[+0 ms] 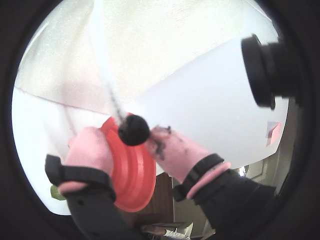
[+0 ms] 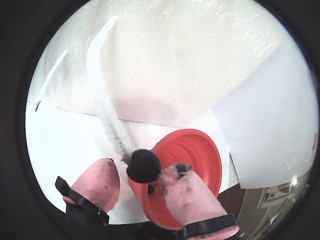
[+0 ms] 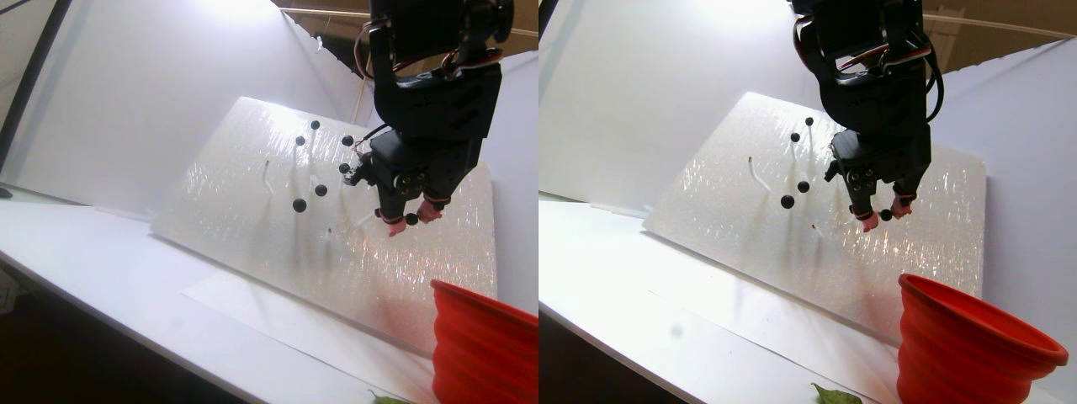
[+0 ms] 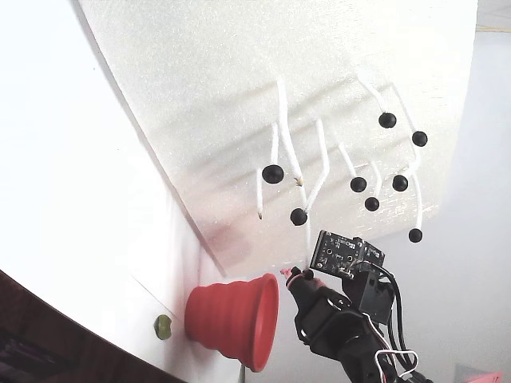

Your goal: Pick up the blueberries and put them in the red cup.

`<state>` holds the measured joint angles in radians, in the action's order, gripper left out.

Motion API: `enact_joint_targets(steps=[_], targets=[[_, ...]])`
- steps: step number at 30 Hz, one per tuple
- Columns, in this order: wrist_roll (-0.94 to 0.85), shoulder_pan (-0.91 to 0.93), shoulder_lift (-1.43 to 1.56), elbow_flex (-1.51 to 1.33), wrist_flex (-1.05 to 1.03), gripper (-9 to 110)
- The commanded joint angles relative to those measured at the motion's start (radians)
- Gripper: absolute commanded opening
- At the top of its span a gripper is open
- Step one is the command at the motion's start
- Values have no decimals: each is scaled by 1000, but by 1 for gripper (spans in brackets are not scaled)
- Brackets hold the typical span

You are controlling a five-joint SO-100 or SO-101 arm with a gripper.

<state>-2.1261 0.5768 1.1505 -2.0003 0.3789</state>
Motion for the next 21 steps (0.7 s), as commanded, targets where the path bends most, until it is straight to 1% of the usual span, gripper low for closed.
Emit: enact_joint_targets(steps=[1, 21], targets=[[-14, 52, 75, 67, 31, 20], [-44, 66, 78, 55, 89, 19]])
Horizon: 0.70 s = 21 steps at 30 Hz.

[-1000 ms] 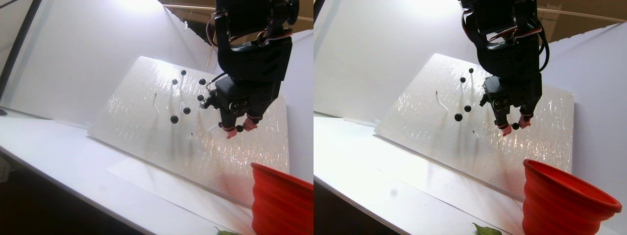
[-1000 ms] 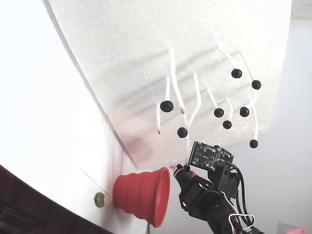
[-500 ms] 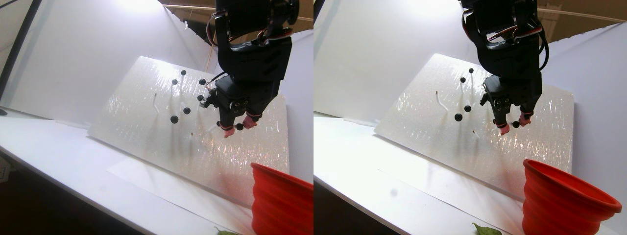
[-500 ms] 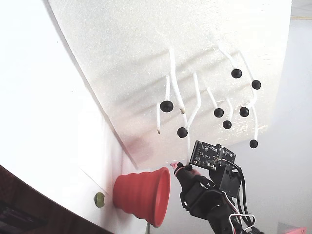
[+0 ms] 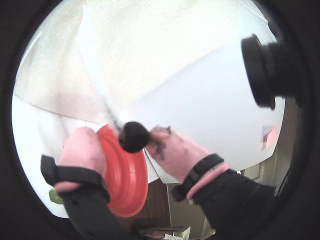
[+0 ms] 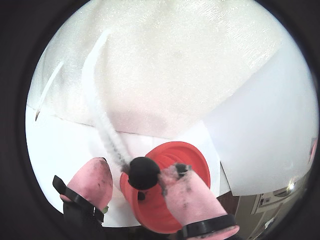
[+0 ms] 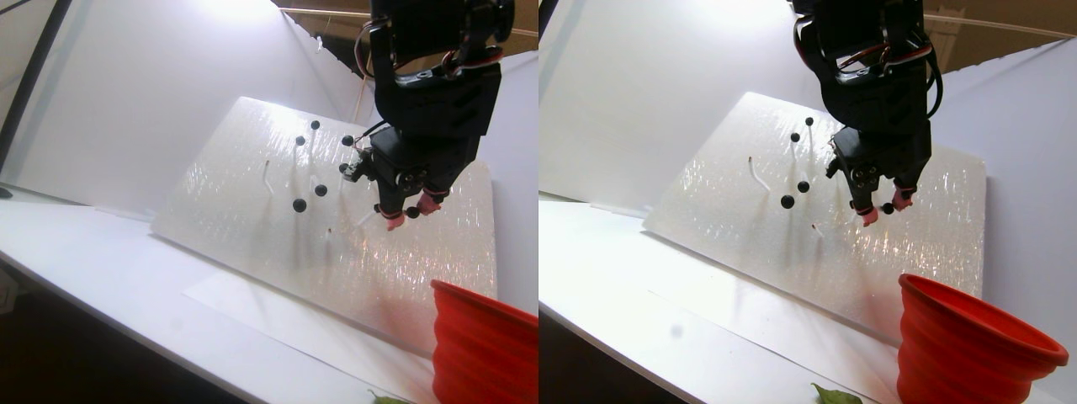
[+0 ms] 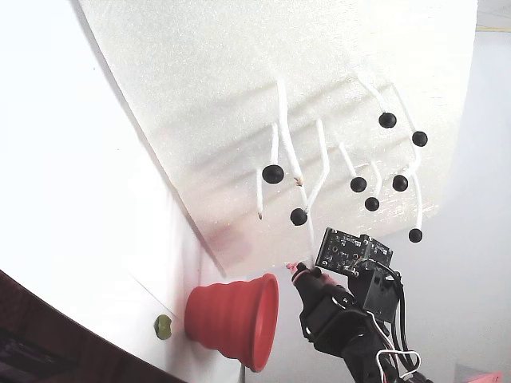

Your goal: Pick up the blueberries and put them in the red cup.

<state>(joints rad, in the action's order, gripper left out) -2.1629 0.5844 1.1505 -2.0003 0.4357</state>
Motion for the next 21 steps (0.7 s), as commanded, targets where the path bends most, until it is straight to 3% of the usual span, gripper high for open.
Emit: enact_joint_targets(steps=[1, 21], targets=[[-11, 60, 78, 52, 38, 19], [-48, 69, 11, 43, 63, 18]])
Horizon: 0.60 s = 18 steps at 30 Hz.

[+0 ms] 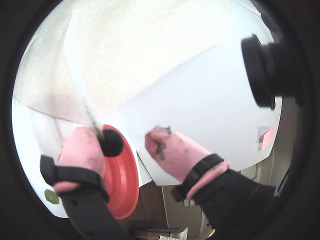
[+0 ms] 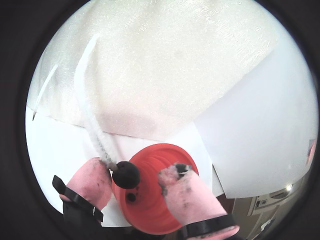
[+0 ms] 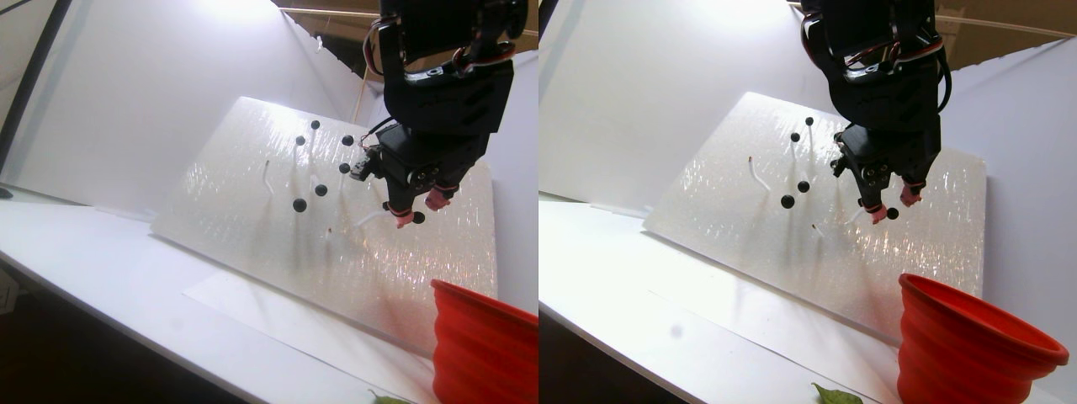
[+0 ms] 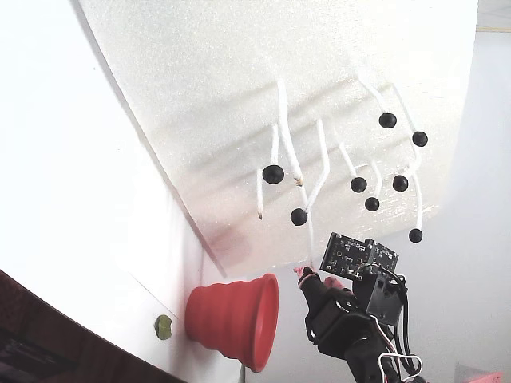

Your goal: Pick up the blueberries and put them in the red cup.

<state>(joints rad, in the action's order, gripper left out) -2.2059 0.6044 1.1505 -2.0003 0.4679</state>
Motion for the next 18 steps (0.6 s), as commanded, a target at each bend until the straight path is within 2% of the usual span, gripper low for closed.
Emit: enact_joint_targets(steps=[1, 18], targets=[[-2, 48, 3, 48, 31, 18], [29, 18, -17, 48, 41, 17]])
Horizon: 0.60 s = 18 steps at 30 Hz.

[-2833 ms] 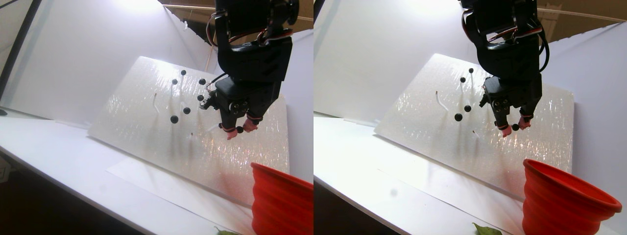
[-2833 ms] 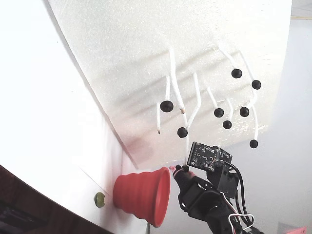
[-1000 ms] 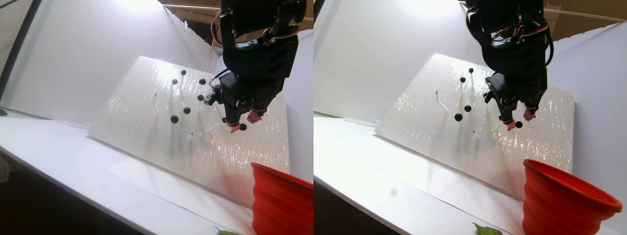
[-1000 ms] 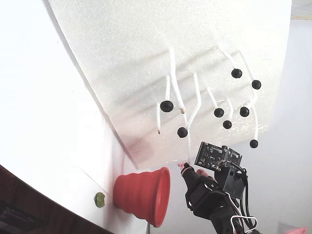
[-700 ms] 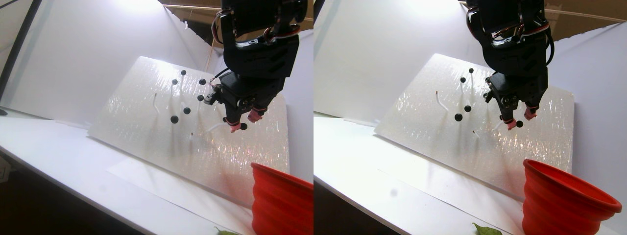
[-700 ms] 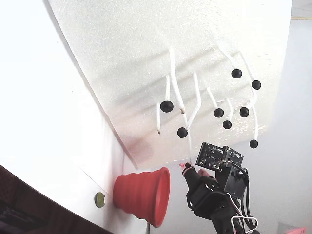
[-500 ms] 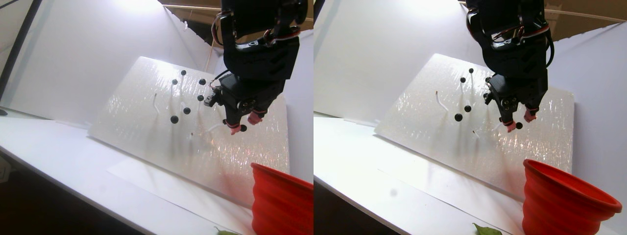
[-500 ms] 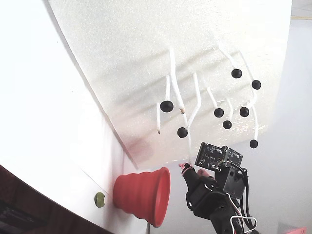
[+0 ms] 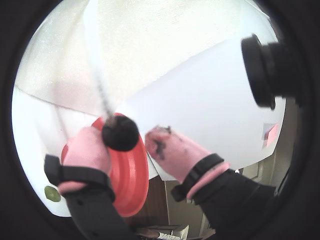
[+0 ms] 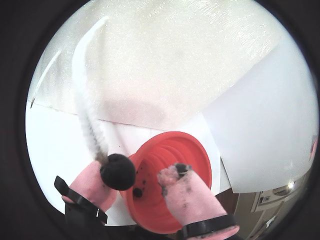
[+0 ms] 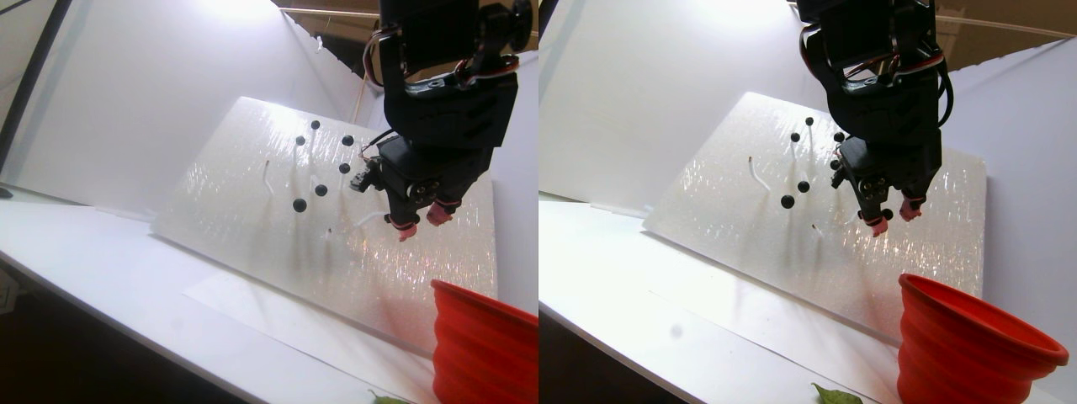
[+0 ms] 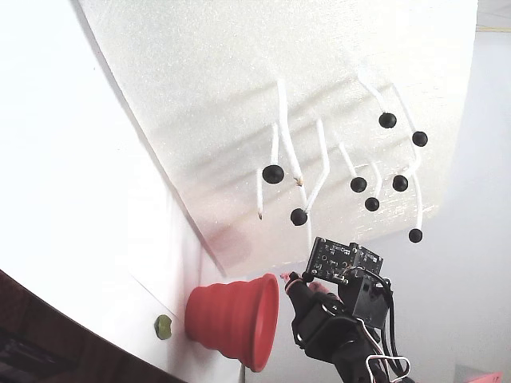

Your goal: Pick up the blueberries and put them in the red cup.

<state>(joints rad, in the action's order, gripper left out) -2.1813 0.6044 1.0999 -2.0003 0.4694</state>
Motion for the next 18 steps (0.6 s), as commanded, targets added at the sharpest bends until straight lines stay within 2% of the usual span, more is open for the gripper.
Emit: enact_joint_targets(steps=[1, 18], targets=[[5, 14, 35, 46, 44, 17], [14, -17, 58, 23, 48, 13]])
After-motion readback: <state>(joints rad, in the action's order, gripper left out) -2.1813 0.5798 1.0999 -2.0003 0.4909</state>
